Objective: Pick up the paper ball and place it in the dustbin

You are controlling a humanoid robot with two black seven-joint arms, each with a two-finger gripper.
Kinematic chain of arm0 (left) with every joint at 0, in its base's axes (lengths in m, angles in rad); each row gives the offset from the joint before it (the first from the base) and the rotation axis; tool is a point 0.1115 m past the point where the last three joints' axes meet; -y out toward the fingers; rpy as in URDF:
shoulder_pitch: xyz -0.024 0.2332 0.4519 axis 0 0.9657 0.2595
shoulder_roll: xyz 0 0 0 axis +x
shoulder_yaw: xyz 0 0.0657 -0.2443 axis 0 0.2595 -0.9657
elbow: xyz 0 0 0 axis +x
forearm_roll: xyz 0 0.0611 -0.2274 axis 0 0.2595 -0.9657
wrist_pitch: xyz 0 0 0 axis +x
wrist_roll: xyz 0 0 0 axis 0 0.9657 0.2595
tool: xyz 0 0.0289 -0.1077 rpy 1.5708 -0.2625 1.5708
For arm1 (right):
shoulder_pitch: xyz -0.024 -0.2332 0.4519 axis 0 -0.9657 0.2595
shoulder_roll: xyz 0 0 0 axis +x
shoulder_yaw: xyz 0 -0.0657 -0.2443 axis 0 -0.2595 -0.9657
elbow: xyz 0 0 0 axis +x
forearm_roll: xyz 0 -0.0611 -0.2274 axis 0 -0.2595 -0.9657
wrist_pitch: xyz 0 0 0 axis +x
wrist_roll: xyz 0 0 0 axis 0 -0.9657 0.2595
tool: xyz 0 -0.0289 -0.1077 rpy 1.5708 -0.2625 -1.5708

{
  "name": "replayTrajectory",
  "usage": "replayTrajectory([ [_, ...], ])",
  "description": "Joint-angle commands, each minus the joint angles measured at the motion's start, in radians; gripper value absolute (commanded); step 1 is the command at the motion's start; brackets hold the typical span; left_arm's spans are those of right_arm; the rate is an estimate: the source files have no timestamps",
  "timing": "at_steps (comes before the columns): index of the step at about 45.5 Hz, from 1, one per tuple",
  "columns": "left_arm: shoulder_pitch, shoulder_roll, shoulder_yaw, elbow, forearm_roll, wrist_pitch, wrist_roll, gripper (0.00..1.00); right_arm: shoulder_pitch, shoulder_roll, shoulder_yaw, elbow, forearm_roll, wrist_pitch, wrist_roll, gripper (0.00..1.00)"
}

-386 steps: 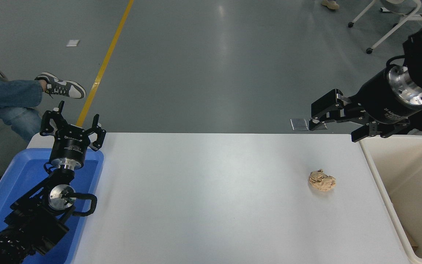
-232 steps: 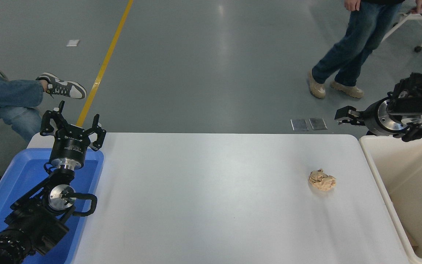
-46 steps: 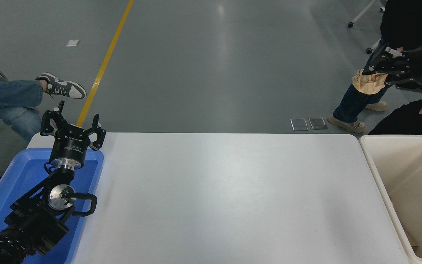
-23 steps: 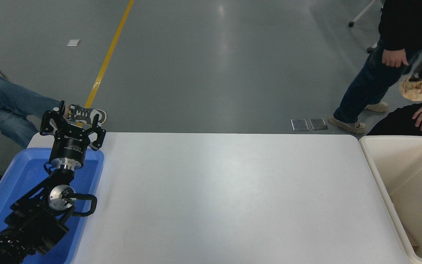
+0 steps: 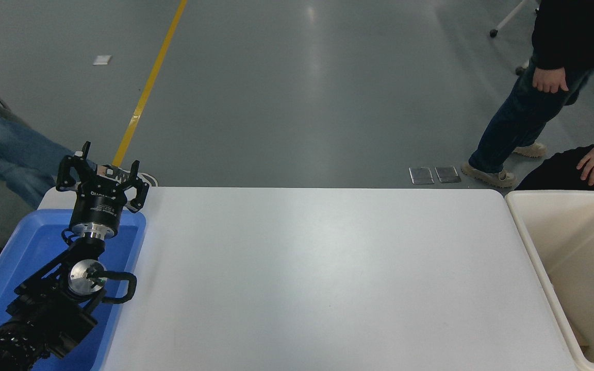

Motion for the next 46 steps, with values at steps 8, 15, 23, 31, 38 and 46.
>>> replayTrajectory([
  [8,0.0,0.0,-0.001,0.0,0.0,0.0,0.0,0.99,-0.225,0.132,0.077,-0.145,0.131,-0.117,0.0,0.0],
  [15,0.0,0.0,0.0,0.0,0.0,0.0,0.0,0.99,-0.253,0.141,0.108,-0.162,0.131,-0.118,-0.001,0.38],
  [23,0.0,0.0,0.0,0.0,0.0,0.0,0.0,0.99,-0.256,0.141,0.108,-0.16,0.12,-0.118,0.0,1.0],
  [31,0.0,0.0,0.0,0.0,0.0,0.0,0.0,0.99,-0.238,0.135,0.106,-0.152,0.115,-0.111,0.0,1.0],
  [38,0.0,0.0,0.0,0.0,0.0,0.0,0.0,0.99,-0.172,0.118,0.092,-0.151,0.111,-0.105,0.0,1.0],
  [46,0.0,0.0,-0.001,0.0,0.0,0.0,0.002,0.99,-0.02,0.102,0.034,-0.119,0.083,-0.082,0.005,1.0],
])
